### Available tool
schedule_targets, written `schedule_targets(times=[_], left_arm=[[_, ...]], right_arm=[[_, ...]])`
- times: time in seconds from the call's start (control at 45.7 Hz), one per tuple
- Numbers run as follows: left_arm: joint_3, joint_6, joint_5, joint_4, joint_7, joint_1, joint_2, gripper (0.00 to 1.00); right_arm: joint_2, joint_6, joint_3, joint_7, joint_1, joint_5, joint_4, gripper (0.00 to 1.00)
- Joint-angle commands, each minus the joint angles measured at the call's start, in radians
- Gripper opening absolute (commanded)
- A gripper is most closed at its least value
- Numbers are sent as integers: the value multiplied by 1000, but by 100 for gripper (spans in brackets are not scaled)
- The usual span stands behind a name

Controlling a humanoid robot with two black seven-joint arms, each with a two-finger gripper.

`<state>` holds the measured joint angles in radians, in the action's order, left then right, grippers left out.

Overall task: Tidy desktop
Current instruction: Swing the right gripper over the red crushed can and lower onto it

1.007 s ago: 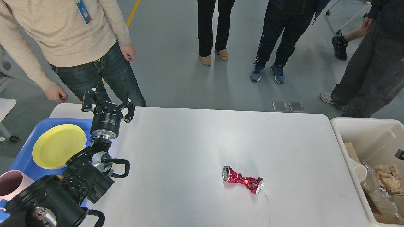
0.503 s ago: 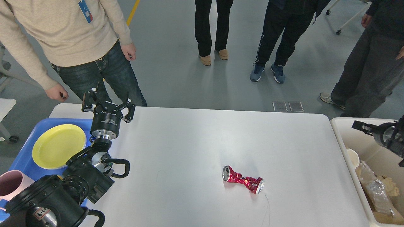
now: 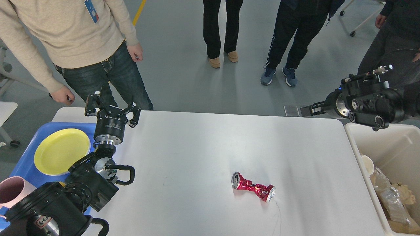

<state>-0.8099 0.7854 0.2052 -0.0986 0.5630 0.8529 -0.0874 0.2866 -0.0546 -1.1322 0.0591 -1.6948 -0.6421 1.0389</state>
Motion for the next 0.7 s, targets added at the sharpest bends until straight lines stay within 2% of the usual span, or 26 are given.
schedule_targets(times=[0.0, 0.328, 0.547, 0.678], left_arm=[[0, 0, 0, 0, 0, 0, 0, 96], [0, 0, 0, 0, 0, 0, 0, 96], [0, 0, 0, 0, 0, 0, 0, 96], [0, 0, 0, 0, 0, 0, 0, 96]], right_arm=[[-52, -19, 0, 1, -98, -73, 111, 100], [-110, -267, 31, 4, -350, -94, 328, 100], [-95, -649, 216, 2, -427, -80, 346, 100], [-84, -669, 273, -2, -410, -79, 343, 100]])
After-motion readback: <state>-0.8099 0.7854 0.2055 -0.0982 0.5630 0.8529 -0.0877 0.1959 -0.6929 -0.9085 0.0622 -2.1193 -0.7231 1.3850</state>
